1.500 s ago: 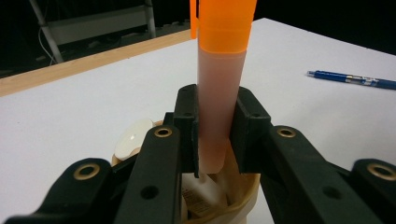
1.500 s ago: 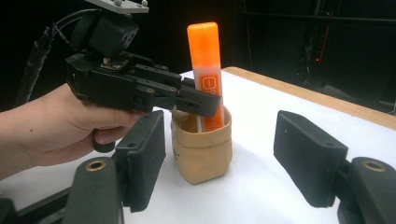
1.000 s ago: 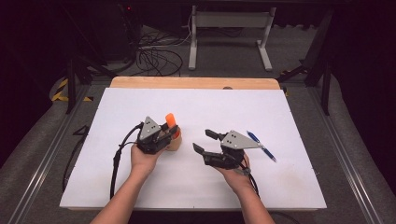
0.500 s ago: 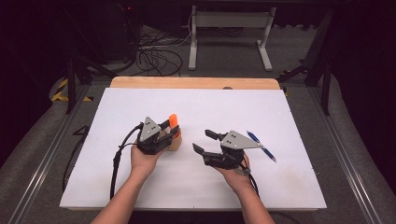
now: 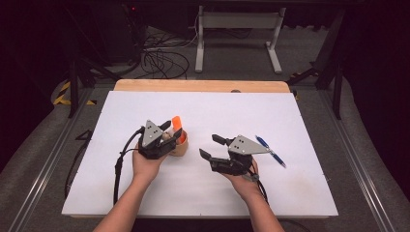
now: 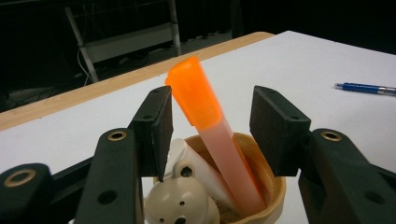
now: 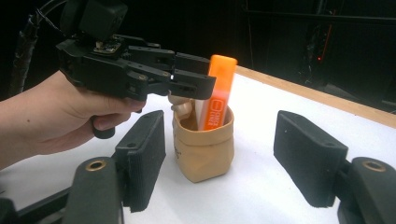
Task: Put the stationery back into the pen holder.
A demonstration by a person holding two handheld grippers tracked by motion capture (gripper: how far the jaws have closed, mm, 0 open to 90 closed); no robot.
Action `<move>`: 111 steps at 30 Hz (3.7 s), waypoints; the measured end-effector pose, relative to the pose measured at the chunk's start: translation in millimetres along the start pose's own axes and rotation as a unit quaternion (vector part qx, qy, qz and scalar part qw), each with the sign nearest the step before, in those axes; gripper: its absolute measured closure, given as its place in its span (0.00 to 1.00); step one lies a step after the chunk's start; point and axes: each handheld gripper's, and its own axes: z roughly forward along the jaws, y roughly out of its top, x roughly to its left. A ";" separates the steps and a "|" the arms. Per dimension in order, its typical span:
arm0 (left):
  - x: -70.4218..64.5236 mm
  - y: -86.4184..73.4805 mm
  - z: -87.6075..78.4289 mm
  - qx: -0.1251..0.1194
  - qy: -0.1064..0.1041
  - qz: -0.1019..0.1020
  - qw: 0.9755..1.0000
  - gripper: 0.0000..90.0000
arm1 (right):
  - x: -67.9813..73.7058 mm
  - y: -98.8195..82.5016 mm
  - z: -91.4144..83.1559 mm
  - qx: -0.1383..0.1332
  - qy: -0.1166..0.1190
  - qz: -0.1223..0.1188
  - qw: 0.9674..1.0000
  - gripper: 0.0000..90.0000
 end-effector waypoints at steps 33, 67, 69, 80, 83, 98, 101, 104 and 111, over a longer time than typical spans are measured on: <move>22.5 -5.8 -37.9 -0.003 -0.031 -0.032 0.999 0.25 | -6.3 -2.7 0.1 0.023 0.002 -0.002 1.000 0.33; 25.3 0.2 -55.9 0.003 -0.077 0.009 0.997 0.17 | -52.2 -12.3 -36.4 0.034 -0.066 0.029 0.997 0.07; 26.3 -0.6 -55.6 0.010 -0.078 0.008 0.997 0.17 | -55.2 -12.6 -38.7 0.038 -0.073 0.031 0.996 0.05; 28.4 -1.3 -55.8 0.013 -0.078 0.009 0.997 0.16 | -71.0 -14.0 -54.5 0.048 -0.109 0.038 0.992 0.00; 28.7 -1.4 -55.9 0.012 -0.078 0.009 0.997 0.16 | -77.1 -15.2 -61.4 0.048 -0.115 0.043 0.991 0.00; 28.2 -2.2 -54.9 0.018 -0.078 0.008 0.997 0.16 | -105.7 -26.3 -93.6 0.096 -0.191 0.042 0.976 0.16; 28.0 -2.0 -55.0 0.018 -0.078 0.008 0.997 0.16 | -110.3 -29.3 -98.3 0.112 -0.191 0.044 0.974 0.22; 27.8 -2.1 -54.6 0.018 -0.077 0.009 0.997 0.16 | -114.3 -32.1 -102.5 0.124 -0.190 0.047 0.973 0.26; 27.9 -2.1 -54.3 0.019 -0.078 0.011 0.997 0.16 | -124.2 -39.1 -115.6 0.143 -0.199 0.061 0.968 0.33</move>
